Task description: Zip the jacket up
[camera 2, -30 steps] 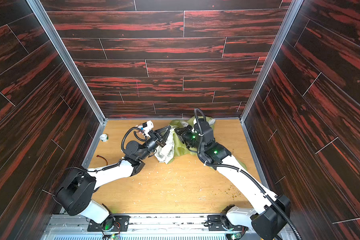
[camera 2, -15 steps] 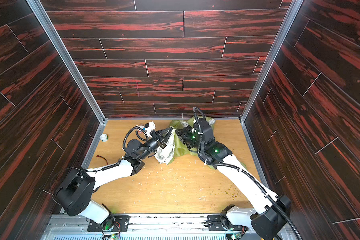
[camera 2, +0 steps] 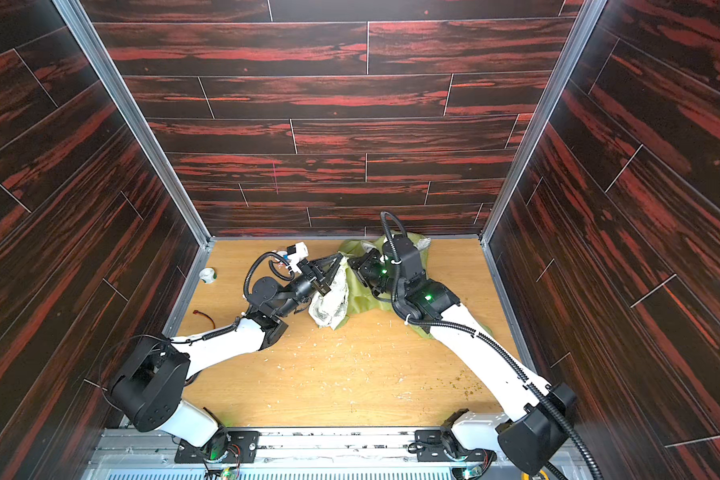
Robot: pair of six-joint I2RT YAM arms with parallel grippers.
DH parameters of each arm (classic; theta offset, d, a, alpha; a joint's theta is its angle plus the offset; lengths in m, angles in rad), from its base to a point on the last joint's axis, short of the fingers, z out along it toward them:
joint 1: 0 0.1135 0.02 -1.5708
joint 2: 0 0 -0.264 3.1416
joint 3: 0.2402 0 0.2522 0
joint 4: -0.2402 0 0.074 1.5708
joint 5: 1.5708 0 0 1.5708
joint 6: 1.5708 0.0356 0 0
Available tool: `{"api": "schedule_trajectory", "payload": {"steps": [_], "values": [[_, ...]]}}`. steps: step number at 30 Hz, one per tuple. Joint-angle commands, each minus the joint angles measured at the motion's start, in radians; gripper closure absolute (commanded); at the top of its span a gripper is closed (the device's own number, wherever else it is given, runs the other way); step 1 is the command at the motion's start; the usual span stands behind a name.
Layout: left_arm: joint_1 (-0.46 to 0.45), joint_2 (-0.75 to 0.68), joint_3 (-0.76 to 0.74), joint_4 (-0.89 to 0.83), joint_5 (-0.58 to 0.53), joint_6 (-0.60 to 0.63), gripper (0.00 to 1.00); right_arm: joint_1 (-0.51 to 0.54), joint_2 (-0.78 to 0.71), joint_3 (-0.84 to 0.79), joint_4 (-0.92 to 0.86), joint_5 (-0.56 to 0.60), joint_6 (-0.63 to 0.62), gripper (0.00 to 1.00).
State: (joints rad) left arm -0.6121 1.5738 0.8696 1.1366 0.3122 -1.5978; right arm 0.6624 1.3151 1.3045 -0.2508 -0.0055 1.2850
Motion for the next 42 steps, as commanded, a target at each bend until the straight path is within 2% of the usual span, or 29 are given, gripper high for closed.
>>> {"api": "schedule_trajectory", "payload": {"steps": [1,14,30,39,42], "values": [[0.0,-0.052,0.02,0.055,0.021,-0.005,1.0,0.036,0.023,-0.004,-0.061,-0.097,-0.007,1.0],[0.003,-0.059,0.025,0.024,0.048,0.008,1.0,0.066,0.053,0.043,-0.049,-0.129,-0.021,1.0],[0.004,-0.077,-0.006,-0.046,0.094,0.052,1.0,0.078,-0.004,0.044,-0.021,-0.064,-0.062,1.0],[0.003,-0.071,0.005,-0.012,0.08,0.047,1.0,0.064,-0.021,-0.011,-0.017,-0.076,0.0,1.0],[0.003,-0.072,-0.005,-0.004,0.08,0.044,1.0,0.051,-0.04,-0.04,0.0,-0.073,0.021,0.94]]}}
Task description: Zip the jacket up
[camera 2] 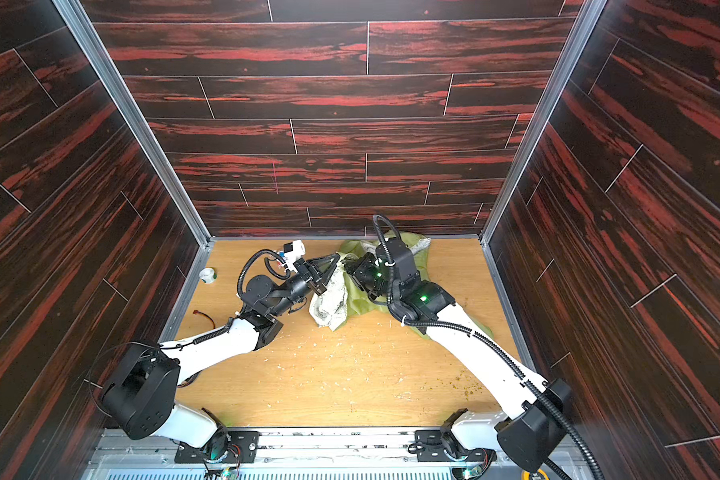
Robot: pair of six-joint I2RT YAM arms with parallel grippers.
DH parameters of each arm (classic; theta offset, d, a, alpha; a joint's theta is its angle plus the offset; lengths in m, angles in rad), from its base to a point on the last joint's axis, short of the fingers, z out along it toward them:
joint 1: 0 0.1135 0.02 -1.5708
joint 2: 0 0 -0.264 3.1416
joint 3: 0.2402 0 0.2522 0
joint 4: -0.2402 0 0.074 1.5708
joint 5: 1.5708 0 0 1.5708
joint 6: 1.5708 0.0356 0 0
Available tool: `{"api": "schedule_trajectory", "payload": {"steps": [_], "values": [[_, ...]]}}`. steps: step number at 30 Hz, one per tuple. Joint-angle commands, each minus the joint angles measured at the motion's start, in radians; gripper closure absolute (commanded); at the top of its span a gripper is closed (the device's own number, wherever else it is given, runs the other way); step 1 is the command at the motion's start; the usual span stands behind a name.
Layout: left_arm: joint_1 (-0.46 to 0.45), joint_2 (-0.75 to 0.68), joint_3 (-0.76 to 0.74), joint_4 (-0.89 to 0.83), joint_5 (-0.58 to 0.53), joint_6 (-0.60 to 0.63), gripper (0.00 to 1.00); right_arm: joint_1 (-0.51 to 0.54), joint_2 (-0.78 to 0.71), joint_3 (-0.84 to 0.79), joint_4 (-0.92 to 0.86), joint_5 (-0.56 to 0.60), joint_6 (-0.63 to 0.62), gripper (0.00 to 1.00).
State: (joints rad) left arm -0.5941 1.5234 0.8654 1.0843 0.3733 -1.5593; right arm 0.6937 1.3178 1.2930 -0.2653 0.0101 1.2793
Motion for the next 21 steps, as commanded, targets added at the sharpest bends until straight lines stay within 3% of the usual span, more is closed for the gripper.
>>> {"api": "schedule_trajectory", "payload": {"steps": [1,16,21], "values": [[-0.015,-0.023,-0.005,0.051,0.018,0.005,1.0,0.014,-0.049,-0.04,0.023,-0.088,0.037,0.91],[-0.015,-0.008,-0.022,0.109,-0.004,-0.015,1.0,-0.009,-0.134,-0.171,0.105,-0.09,0.15,0.65],[-0.015,-0.01,-0.03,0.127,-0.02,-0.016,1.0,-0.009,-0.18,-0.213,0.106,-0.079,0.196,0.48]]}}
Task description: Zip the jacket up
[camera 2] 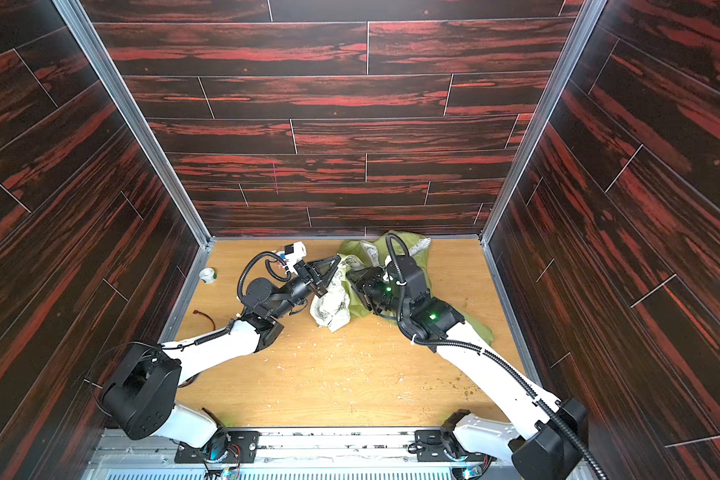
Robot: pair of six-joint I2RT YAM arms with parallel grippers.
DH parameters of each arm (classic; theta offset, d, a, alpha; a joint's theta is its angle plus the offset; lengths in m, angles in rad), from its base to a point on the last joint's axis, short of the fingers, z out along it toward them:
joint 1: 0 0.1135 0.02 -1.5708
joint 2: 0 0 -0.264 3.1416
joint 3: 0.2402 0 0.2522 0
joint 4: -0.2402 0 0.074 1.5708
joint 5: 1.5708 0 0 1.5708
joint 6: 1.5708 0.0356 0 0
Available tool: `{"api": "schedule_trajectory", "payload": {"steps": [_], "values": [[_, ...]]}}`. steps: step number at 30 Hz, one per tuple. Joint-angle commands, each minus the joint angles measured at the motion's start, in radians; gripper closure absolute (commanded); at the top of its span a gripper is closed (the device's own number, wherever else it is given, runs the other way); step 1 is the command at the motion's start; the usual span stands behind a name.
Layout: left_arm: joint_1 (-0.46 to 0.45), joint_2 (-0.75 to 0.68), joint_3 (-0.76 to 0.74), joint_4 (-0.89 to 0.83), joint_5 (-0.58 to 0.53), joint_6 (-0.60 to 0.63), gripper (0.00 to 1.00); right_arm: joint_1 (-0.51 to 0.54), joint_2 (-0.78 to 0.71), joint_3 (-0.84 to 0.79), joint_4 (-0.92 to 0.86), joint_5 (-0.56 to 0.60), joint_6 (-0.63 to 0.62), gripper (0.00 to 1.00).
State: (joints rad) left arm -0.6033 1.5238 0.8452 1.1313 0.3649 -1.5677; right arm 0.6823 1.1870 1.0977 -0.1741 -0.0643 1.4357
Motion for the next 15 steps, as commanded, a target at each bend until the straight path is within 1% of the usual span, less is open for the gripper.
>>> {"api": "schedule_trajectory", "payload": {"steps": [1,6,7,9,10,11,12,14,15], "values": [[-0.005,-0.011,-0.009,0.081,-0.012,-0.008,1.0,0.002,-0.059,-0.024,0.007,0.0,0.044,0.42],[-0.005,-0.009,-0.009,0.083,-0.013,-0.006,1.0,0.002,-0.097,-0.032,-0.035,0.027,0.029,0.11],[-0.006,-0.007,-0.008,0.082,-0.013,-0.006,1.0,0.003,-0.102,-0.033,-0.039,0.032,0.019,0.02],[-0.006,-0.006,-0.006,0.082,-0.013,-0.006,1.0,0.002,-0.104,-0.033,-0.037,0.033,-0.003,0.01],[-0.006,-0.004,-0.004,0.081,-0.013,-0.006,1.0,0.003,-0.101,-0.029,-0.036,0.029,-0.007,0.02],[-0.005,-0.005,-0.005,0.082,-0.013,-0.005,1.0,0.002,-0.098,-0.029,-0.029,0.023,-0.007,0.07],[-0.006,-0.003,-0.003,0.082,-0.013,-0.003,1.0,0.003,-0.095,-0.034,-0.006,0.015,-0.004,0.17],[-0.006,0.001,0.0,0.082,-0.015,0.002,1.0,0.002,-0.091,-0.053,0.058,-0.001,0.023,0.43],[-0.006,0.002,0.001,0.084,-0.014,0.005,1.0,0.002,-0.089,-0.066,0.102,-0.008,0.035,0.48]]}}
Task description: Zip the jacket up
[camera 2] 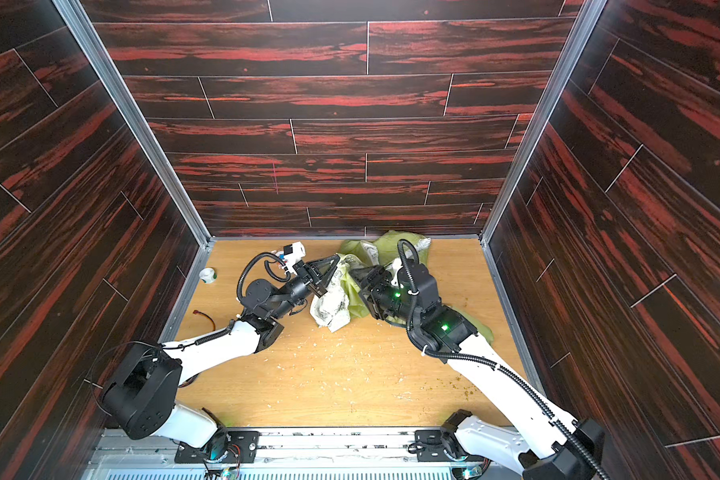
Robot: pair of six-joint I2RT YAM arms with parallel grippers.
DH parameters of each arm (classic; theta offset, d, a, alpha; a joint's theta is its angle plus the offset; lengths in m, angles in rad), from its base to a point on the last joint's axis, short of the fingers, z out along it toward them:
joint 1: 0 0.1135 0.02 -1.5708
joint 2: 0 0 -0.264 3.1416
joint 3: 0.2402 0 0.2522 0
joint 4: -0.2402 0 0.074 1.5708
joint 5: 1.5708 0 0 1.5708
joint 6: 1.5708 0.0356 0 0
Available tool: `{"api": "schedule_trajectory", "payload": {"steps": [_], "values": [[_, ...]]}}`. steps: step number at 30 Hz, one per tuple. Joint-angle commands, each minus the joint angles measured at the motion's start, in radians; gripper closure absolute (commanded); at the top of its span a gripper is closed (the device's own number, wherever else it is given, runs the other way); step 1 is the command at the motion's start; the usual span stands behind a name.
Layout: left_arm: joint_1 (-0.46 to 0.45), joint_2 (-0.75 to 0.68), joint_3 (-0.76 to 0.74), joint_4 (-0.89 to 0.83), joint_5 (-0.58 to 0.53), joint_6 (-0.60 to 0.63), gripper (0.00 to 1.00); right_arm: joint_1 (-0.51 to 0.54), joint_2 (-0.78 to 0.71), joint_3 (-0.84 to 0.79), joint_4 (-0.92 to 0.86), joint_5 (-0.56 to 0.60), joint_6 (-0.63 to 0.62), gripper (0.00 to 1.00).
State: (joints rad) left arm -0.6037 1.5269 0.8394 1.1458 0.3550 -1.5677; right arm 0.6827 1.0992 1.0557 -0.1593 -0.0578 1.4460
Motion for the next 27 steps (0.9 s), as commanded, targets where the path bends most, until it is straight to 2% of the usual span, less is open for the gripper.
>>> {"api": "schedule_trajectory", "payload": {"steps": [1,8,15,22,27], "values": [[-0.005,0.001,0.007,0.073,-0.006,0.006,1.0,0.003,0.001,-0.028,0.114,-0.017,0.038,0.49],[-0.004,0.03,0.025,0.097,0.004,-0.002,1.0,0.004,0.005,-0.061,0.216,-0.002,0.144,0.44],[-0.005,0.043,0.049,0.104,0.017,-0.011,1.0,0.004,0.023,-0.1,0.289,0.009,0.201,0.5],[-0.004,0.036,0.044,0.107,0.019,-0.012,1.0,0.004,0.06,-0.093,0.345,0.011,0.204,0.52],[-0.005,0.033,0.041,0.106,0.018,-0.014,1.0,0.002,0.078,-0.096,0.364,0.016,0.209,0.57]]}}
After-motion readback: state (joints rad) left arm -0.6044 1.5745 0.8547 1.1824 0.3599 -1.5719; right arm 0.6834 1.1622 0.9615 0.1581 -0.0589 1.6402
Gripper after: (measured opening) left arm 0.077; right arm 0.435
